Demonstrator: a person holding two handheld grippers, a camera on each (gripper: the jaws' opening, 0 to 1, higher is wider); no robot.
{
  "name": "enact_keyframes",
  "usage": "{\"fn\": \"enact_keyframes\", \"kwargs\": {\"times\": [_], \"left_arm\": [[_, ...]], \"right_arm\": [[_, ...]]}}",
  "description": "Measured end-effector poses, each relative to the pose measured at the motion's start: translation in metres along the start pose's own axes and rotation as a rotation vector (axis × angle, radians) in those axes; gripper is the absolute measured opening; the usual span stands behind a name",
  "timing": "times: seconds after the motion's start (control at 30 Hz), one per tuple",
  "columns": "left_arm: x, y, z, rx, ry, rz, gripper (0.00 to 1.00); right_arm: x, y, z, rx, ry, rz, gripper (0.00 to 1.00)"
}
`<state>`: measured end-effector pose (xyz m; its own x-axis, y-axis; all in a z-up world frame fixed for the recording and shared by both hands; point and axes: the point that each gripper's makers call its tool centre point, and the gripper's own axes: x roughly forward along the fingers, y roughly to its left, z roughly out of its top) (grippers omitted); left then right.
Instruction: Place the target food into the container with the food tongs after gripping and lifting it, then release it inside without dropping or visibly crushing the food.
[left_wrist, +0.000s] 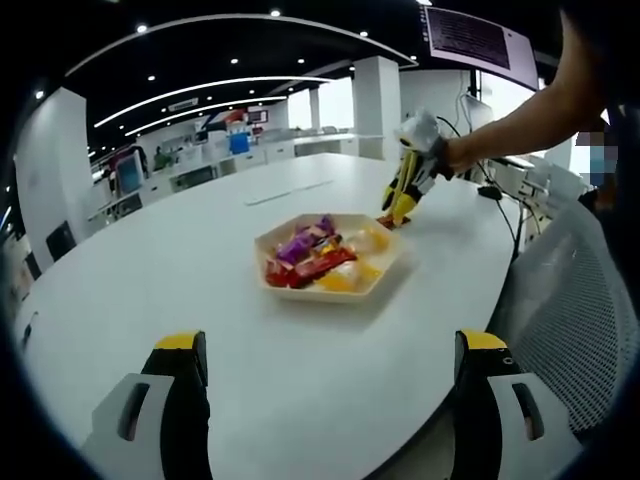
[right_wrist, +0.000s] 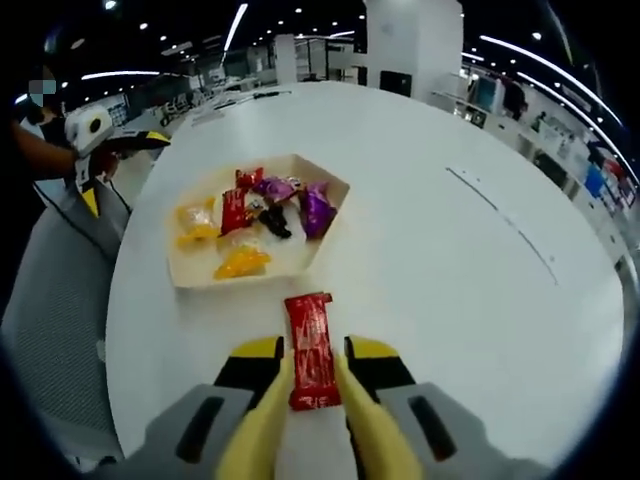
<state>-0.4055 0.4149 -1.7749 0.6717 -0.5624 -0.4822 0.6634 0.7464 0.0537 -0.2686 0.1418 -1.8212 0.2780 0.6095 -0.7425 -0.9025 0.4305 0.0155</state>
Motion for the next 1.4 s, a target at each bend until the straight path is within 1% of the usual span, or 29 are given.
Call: {"fn": "enact_keyframes", "kwargs": {"times": [0.17, 0.3, 0.4, 0.57, 0.63, 0.83, 0.9, 1.07, 1.4], "left_arm": [[0.0, 0.0, 0.001, 0.0, -0.006, 0.001, 1.0], [-0.001, 0.0, 0.002, -0.001, -0.011, 0.002, 1.0], [-0.001, 0.001, 0.004, 0.008, -0.018, 0.006, 1.0], [-0.002, 0.0, 0.005, 0.0, -0.027, 0.004, 1.0], [-0.002, 0.001, 0.005, -0.002, -0.03, 0.005, 1.0], [-0.002, 0.001, 0.008, -0.004, -0.04, 0.007, 1.0], [-0.003, 0.001, 0.008, -0.003, -0.043, 0.008, 1.0], [-0.004, 0.002, 0.01, -0.007, -0.052, 0.014, 1.0], [-0.005, 0.004, 0.011, -0.008, -0.056, 0.021, 1.0]], "right_arm": [[-0.015, -0.007, 0.004, 0.011, -0.003, -0.034, 0.23], [-0.028, -0.012, 0.015, 0.018, -0.025, -0.057, 0.23], [-0.035, -0.011, 0.025, 0.009, -0.039, -0.063, 0.23], [-0.035, -0.003, 0.039, -0.013, -0.051, -0.058, 0.23], [-0.034, 0.001, 0.043, -0.019, -0.054, -0.054, 0.23], [-0.025, 0.015, 0.064, -0.038, -0.079, -0.032, 0.23], [-0.021, 0.023, 0.072, -0.048, -0.083, -0.017, 0.23], [-0.007, 0.041, 0.09, -0.078, -0.098, 0.016, 0.24], [0.019, 0.067, 0.121, -0.116, -0.118, 0.064, 0.24]]}}
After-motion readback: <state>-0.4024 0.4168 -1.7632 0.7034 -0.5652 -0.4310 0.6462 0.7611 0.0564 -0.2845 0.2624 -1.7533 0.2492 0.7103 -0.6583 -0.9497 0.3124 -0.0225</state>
